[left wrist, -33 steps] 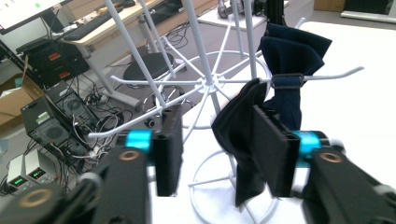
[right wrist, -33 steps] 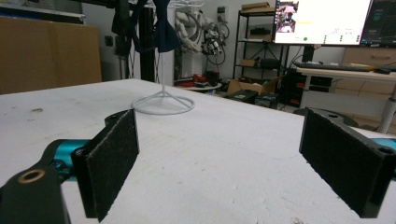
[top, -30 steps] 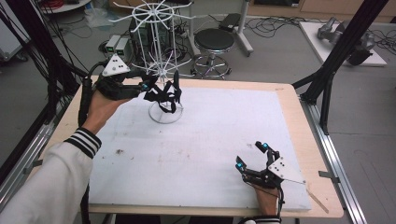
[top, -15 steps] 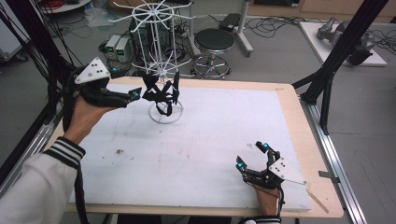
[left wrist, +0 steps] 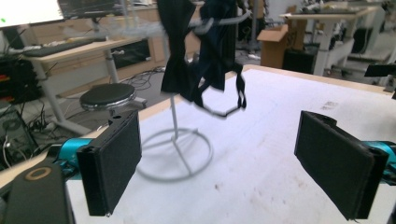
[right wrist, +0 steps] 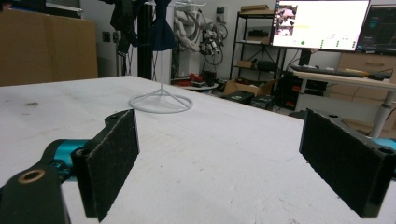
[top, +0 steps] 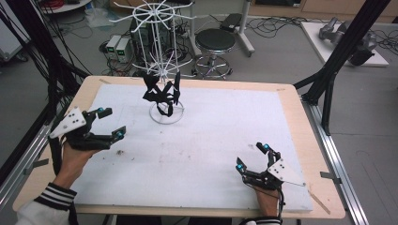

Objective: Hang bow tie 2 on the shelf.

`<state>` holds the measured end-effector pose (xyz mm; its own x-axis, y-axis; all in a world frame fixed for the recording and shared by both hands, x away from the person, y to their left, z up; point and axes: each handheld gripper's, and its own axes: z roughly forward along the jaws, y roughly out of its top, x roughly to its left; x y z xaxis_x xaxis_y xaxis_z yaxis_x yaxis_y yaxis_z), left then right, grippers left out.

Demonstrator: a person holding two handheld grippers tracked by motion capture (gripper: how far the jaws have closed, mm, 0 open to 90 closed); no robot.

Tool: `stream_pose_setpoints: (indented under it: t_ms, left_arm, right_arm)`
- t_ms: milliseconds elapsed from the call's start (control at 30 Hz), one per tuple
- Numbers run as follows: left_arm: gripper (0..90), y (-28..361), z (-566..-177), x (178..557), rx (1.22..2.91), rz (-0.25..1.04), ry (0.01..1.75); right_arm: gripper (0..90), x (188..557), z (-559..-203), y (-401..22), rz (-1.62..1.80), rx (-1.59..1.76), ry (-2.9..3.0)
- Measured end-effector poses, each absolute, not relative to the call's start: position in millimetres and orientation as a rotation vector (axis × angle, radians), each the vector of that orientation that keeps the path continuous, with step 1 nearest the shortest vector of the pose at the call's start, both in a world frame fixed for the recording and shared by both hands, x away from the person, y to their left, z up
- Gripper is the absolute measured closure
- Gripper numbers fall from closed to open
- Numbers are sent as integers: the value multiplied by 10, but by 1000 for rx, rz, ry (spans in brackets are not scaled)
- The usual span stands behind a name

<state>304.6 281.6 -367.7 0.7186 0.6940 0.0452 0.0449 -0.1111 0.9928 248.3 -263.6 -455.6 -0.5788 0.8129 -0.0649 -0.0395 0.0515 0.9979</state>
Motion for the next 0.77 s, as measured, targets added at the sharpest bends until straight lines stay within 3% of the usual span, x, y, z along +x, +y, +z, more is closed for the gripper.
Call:
stream_pose_setpoints:
  t_ms: [400, 767]
  left_arm:
    - [147, 2985, -4381, 2651, 1482, 709, 668]
    - [147, 3042, -4552, 2607, 1433, 735, 680]
  right_arm:
    - [114, 2479, -4558, -2643, 1610, 807, 1642]
    - [114, 2484, -4560, -2652, 1608, 805, 1635]
